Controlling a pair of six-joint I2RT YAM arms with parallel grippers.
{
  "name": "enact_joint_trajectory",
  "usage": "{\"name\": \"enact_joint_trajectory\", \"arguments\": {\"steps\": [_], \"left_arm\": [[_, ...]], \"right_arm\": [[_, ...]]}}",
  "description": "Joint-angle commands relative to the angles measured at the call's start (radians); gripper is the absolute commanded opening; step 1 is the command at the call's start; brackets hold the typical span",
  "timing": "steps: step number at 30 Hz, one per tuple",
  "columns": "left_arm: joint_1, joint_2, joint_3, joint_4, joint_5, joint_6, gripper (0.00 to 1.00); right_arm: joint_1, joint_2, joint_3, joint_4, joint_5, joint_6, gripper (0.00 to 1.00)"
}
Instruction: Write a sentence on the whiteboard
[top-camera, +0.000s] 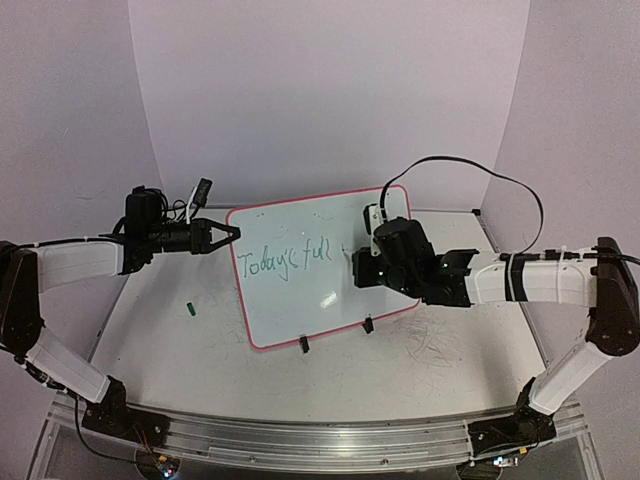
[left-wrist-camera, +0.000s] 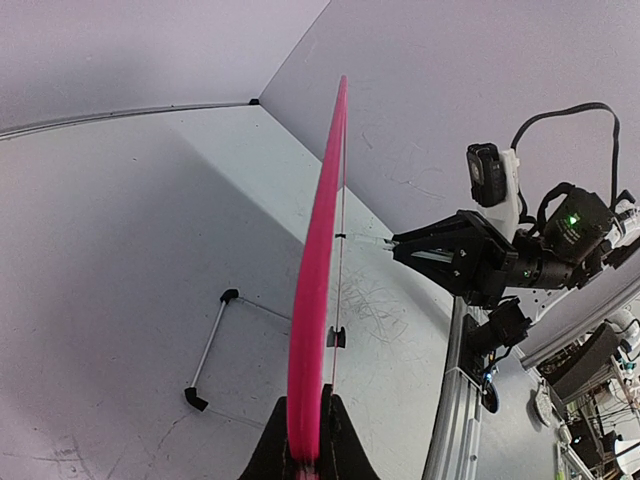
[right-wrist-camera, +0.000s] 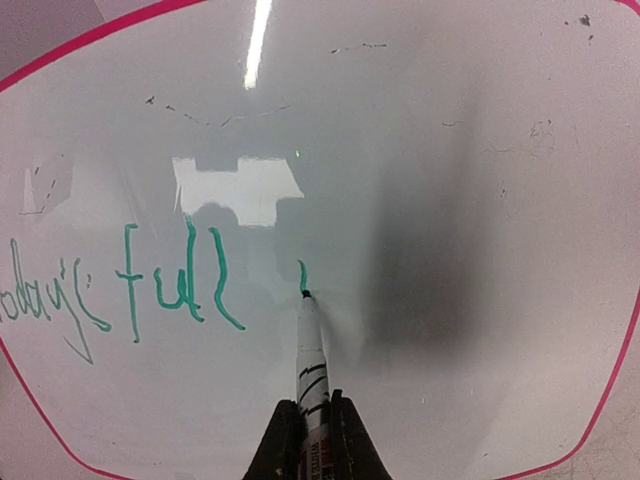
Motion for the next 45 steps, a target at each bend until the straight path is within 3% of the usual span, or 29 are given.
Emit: {"name": "enact_joint_trajectory", "arguments": {"steps": [1,9,16,29,45], "left_arm": [[-0.026,0.007,0.022,-0.044,-0.063,0.086,0.0],[-0.029,0.008,0.023,-0.049,-0.067,0.09,0.0],[-0.03,0.006,0.023,-0.053,-0.069,0.093,0.0],[-0.035,0.009,0.026,-0.062,-0.073,0.101,0.0],[-0.037,0.012,0.031,-0.078,-0.08,0.113,0.0]], "right_arm": [[-0.001,-0.015,-0.003,-0.032,0.052,0.024,0.0],[-0.001,-0.016,0.011,-0.028,0.093,0.025,0.0],[-0.001,0.005,0.035,0.046,0.065,-0.003,0.0],[-0.001,0.022,0.048,0.032,0.025,-0.018,0.0],[-0.047,-0.086,0.012,0.046,0.005,0.006,0.0]]}}
